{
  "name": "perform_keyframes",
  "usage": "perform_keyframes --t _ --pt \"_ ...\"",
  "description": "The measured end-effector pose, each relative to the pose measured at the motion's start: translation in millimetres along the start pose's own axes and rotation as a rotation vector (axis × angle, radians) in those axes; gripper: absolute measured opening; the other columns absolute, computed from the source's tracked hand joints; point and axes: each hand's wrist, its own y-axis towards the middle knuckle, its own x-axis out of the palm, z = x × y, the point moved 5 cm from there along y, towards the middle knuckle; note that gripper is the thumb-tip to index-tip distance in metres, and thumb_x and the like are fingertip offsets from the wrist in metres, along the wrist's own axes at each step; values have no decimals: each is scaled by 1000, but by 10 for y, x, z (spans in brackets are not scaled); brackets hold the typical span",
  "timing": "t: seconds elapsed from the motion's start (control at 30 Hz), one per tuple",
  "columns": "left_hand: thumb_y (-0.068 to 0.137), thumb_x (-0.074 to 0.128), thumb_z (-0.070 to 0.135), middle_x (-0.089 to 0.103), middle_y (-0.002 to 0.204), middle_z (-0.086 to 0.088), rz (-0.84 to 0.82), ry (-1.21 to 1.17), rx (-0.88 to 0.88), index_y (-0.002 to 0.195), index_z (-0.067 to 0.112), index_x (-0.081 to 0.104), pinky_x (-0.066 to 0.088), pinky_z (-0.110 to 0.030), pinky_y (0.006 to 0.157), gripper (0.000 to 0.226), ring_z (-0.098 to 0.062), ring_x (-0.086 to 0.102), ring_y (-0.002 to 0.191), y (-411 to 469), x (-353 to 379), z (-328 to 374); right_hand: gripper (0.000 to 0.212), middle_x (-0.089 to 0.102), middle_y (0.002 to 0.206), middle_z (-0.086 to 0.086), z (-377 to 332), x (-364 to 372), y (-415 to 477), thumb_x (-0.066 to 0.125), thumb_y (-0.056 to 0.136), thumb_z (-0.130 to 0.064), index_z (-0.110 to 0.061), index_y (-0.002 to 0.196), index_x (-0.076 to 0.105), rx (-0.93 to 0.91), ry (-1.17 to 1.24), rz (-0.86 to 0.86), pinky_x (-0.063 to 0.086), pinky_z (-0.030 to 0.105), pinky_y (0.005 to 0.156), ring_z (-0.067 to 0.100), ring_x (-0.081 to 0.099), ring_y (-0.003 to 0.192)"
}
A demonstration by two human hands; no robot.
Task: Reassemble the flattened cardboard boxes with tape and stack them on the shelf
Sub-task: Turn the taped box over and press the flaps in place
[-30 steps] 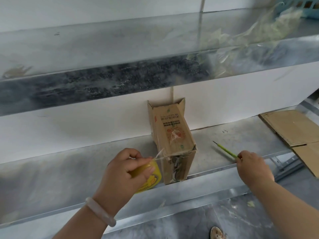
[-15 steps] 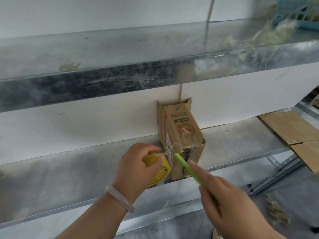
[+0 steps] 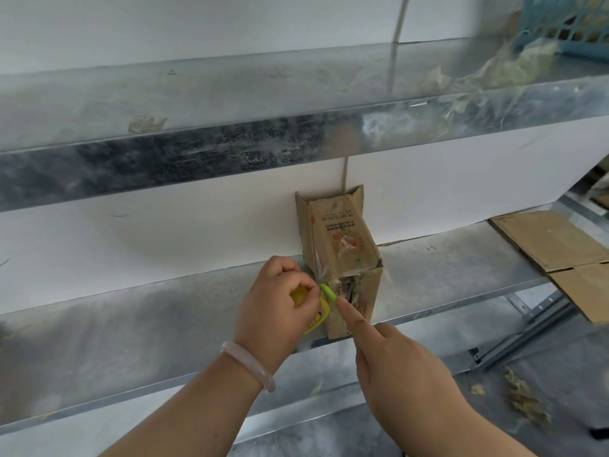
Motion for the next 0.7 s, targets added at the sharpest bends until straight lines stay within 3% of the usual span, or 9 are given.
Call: perform_keyframes --t 0.17,0.37,0.47,0.57,0.63,0.7 --pt "84 66 28 44 94 24 -3 -14 14 79 24 66 35 -3 62 7 5 49 94 -7 -9 -25 64 39 102 -7 71 -1 -36 27 104 -30 -53 147 -15 0 50 -30 37 29 69 16 40 79" --pt "86 59 34 45 95 20 1 -17 33 80 27 63 36 -6 61 10 3 51 91 -85 21 -47 64 50 122 -3 32 -16 -13 27 104 -29 -51 147 -15 -12 38 -41 40 31 72 18 43 82" --pt "87 62 30 45 97 19 -10 -8 100 80 26 63 36 -5 62 8 1 52 87 -130 54 9 64 51 115 -1 88 29 60 28 104 -27 -50 149 -12 3 20 -19 38 29 66 17 41 79" --pt "89 55 36 48 97 15 58 -27 26 83 26 61 37 -10 64 14 0 52 87 -71 -29 -162 65 39 98 -8 139 54 22 27 104 -29 -56 145 -16 -26 65 1 30 22 54 12 39 67" --pt "86 49 42 50 96 14 76 -9 24 86 26 59 41 -14 66 19 -3 51 85 -40 -63 -314 64 36 97 -12 139 94 -48 24 103 -34 -60 139 -22 -105 112 27 30 22 53 13 41 68" --pt "86 50 39 53 97 12 61 -6 19 93 25 59 41 -16 70 18 -3 51 86 -44 -40 -453 66 41 86 -12 194 137 -92 27 98 -36 -60 142 -17 -189 94 64 31 21 48 13 45 62"
